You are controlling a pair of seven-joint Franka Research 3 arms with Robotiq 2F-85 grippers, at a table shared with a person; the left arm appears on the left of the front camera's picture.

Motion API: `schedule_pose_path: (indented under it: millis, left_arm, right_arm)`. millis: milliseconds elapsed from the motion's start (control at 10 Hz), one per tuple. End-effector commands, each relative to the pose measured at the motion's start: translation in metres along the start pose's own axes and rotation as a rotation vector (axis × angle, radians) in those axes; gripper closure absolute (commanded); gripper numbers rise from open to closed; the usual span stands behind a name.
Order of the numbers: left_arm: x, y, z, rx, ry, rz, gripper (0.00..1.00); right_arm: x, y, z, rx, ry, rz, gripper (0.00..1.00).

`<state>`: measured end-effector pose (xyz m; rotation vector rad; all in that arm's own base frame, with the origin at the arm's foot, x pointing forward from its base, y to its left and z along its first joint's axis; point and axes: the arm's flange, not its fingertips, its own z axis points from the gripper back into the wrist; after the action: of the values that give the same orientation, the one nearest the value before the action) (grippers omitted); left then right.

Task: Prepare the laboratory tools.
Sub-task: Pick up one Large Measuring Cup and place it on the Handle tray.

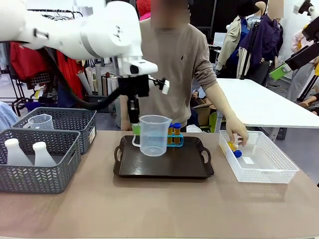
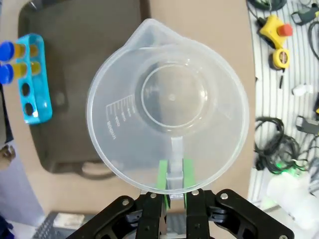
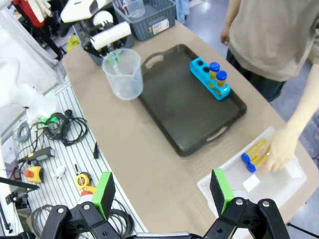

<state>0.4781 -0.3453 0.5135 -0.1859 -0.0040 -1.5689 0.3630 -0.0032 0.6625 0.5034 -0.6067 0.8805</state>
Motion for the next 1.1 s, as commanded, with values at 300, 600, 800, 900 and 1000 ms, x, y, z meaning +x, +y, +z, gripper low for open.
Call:
schedule_pose_path:
  millis: [300, 600, 800, 900, 1000]
  left_arm:
    - [0.015, 0.024, -0.02, 0.018, -0.012, -0.004, 1.0]
    - [0.02, 0.034, -0.02, 0.018, -0.024, -0.009, 1.0]
    - [0.038, 0.051, -0.036, 0.215, -0.031, 0.013, 1.0]
    - [0.049, 0.059, -0.048, 0.197, -0.043, -0.028, 1.0]
    - [0.06, 0.068, -0.063, 0.193, -0.046, -0.031, 1.0]
  right_arm:
    - [0.002, 0.0, 0.001, 0.016, -0.023, 0.005, 0.0]
    - [0.002, 0.0, 0.001, 0.016, -0.023, 0.005, 0.0]
    - [0.002, 0.0, 0.001, 0.016, -0.023, 0.005, 0.0]
    - [0.002, 0.0, 0.001, 0.016, -0.023, 0.005, 0.0]
    - [0.002, 0.0, 0.001, 0.016, -0.023, 0.005, 0.0]
